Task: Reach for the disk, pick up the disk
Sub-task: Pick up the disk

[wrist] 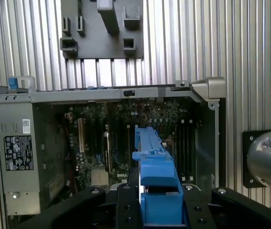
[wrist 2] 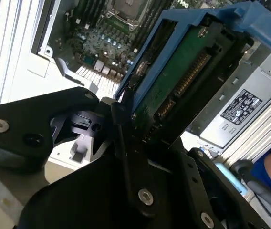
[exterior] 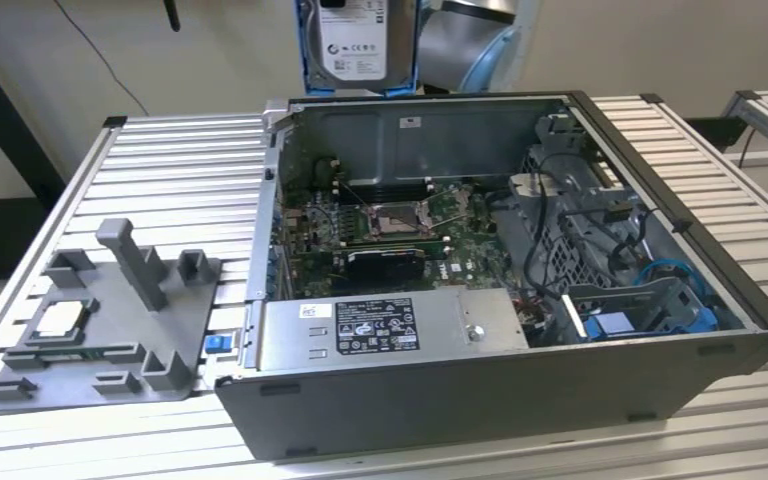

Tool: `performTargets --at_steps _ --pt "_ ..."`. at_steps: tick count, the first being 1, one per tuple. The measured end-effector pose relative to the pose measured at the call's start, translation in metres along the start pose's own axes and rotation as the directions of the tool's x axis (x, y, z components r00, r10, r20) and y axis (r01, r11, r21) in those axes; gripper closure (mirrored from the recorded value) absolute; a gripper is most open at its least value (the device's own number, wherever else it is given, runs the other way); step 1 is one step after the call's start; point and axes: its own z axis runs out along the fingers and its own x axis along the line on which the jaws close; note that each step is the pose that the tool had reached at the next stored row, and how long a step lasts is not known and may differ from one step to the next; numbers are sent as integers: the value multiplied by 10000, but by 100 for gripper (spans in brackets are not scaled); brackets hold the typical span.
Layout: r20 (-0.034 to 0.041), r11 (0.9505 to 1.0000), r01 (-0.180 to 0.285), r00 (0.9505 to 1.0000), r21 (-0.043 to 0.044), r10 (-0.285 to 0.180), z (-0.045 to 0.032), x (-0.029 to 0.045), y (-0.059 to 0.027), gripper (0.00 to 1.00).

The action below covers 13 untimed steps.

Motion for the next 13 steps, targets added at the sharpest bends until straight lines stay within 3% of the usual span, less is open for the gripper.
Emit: performTargets --at_steps 4,13 --pt "-3 10000 -1 10000 -45 1 -8 -10 -132 100" --pt "-13 9998 -4 10000 -194 3 -11 -37 -516 100"
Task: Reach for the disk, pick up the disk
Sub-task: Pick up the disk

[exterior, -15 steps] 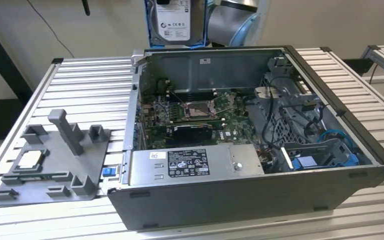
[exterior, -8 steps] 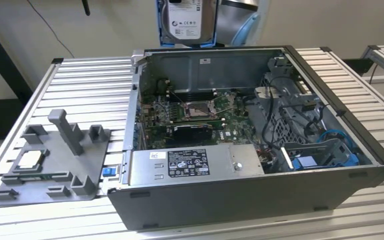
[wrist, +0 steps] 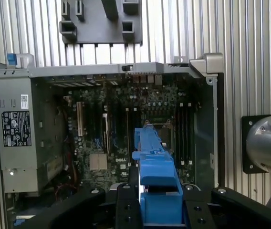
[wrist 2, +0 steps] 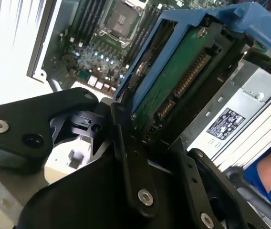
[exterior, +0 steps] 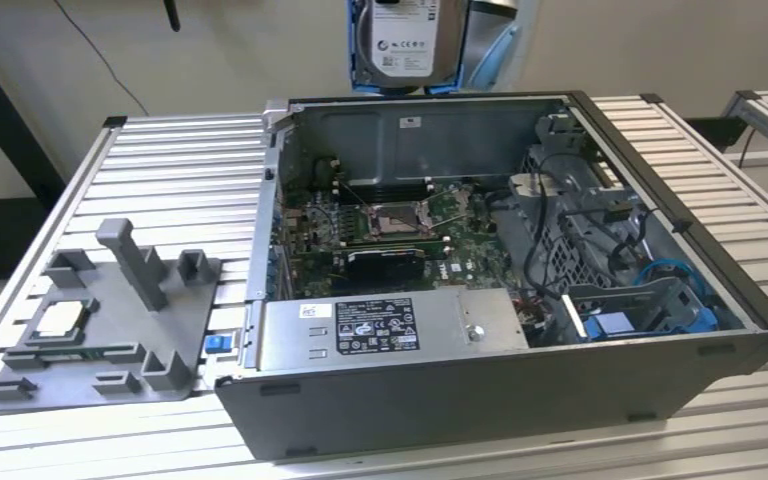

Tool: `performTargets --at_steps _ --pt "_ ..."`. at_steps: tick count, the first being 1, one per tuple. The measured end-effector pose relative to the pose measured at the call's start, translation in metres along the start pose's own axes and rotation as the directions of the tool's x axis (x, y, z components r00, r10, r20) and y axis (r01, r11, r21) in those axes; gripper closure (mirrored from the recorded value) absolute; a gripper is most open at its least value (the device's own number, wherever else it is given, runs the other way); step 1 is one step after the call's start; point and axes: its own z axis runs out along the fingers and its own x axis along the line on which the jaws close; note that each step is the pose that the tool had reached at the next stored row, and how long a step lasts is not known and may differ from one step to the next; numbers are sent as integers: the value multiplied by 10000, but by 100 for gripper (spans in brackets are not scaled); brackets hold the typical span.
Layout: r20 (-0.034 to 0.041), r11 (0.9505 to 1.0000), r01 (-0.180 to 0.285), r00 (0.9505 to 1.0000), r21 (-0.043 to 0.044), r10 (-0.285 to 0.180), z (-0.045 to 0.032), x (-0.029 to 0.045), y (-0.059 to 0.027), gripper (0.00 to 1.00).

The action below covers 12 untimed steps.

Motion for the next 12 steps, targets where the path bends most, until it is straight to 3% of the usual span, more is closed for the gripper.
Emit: performTargets --at_steps 12 --pt "-13 9998 -3 10000 -186 3 -6 -36 -518 100"
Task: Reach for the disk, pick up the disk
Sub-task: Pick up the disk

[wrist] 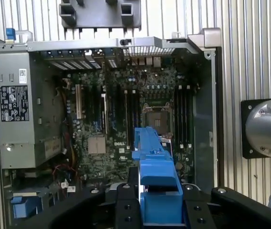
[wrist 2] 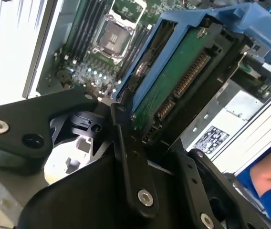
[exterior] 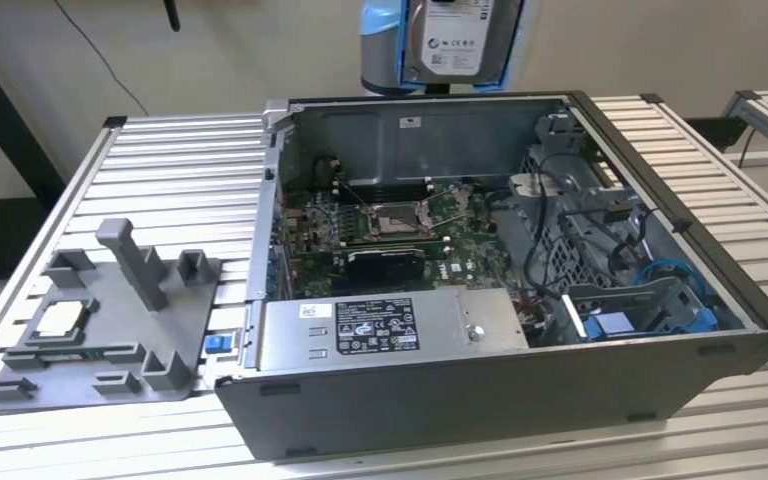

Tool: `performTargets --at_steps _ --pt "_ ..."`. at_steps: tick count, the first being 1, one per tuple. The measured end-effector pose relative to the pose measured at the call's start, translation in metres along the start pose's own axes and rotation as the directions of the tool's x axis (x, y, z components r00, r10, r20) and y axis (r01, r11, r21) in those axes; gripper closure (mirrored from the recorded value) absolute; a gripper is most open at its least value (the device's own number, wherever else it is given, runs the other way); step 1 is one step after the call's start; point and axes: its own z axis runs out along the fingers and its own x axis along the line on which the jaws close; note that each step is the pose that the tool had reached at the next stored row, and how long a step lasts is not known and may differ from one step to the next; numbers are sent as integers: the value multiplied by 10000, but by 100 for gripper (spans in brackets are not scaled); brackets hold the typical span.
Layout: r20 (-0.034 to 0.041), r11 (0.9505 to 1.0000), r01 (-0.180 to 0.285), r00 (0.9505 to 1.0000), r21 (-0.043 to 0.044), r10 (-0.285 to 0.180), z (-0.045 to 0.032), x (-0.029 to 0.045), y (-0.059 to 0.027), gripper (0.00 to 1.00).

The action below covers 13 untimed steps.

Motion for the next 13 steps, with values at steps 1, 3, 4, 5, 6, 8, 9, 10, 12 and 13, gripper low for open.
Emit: performTargets --at_steps 1,3,4,5,6,8,9,10,12,13 --pt "-1 10000 0 10000 -11 0 -1 -3 -37 100" --pt "-4 10000 -1 10000 -29 1 -4 -8 -105 100" --pt "-4 10000 -1 10000 -38 1 -4 -11 -140 100" --pt "-5 10000 -2 10000 -46 2 -5 -14 -176 100" --pt "-4 10000 -1 10000 -53 1 -6 -16 -211 100" --pt "-6 10000 -2 10000 -65 2 -8 -20 -279 100" --pt "-6 10000 -2 10000 -71 2 -10 -23 -314 100" --pt "-6 10000 -2 10000 -76 2 -10 -25 -348 100" --pt "-8 10000 -3 10000 -87 3 -13 -30 -416 100" --pt "-8 10000 -2 10000 -91 2 -14 -33 -451 100"
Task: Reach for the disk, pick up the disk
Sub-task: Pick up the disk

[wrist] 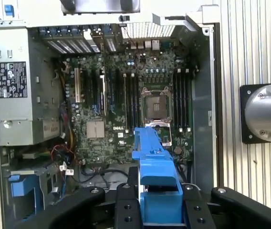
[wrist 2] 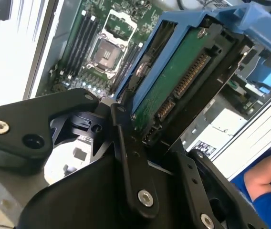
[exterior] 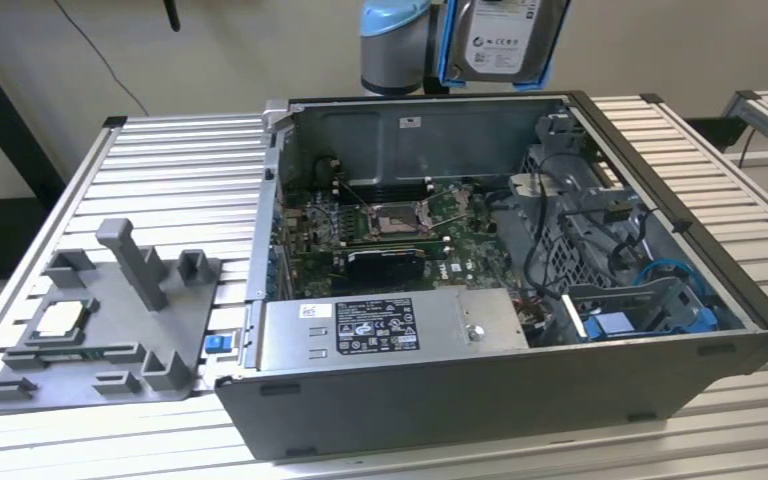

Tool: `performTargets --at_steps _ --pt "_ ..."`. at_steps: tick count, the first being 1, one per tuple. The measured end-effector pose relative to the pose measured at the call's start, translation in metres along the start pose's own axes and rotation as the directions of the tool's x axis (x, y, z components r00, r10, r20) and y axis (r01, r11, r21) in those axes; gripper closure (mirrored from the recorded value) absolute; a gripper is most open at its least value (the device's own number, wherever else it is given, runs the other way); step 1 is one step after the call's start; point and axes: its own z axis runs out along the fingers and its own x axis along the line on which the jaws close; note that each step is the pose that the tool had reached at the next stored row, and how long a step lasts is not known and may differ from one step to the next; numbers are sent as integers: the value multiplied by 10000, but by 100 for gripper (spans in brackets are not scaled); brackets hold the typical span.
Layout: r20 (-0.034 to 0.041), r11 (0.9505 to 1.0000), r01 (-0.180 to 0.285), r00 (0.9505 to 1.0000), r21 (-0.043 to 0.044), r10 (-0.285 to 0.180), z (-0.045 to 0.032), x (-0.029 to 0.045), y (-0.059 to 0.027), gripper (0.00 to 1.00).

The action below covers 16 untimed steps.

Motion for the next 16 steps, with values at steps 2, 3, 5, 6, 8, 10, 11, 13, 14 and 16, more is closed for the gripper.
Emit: performTargets --at_steps 2,3,5,6,8,10,11,13,14,16 --pt "0 10000 -1 10000 -8 1 -2 -5 -69 100" --pt "-1 10000 0 10000 -11 0 -4 -7 -101 100" --pt "-1 10000 -2 10000 -16 2 -6 -12 -166 100" --pt "-1 10000 -1 10000 -18 1 -7 -14 -198 100" --pt "-1 10000 -1 10000 -22 1 -10 -19 -261 100" --pt "-1 10000 0 10000 -24 0 -12 -23 -322 100" --pt "-1 10000 -1 10000 -25 1 -13 -26 -355 100" --pt "-1 10000 0 10000 -27 0 -16 -30 -417 100" --pt "-1 10000 0 10000 -28 0 -17 -32 -451 100" --pt "-3 10000 -1 10000 -31 1 -18 -37 -514 100"
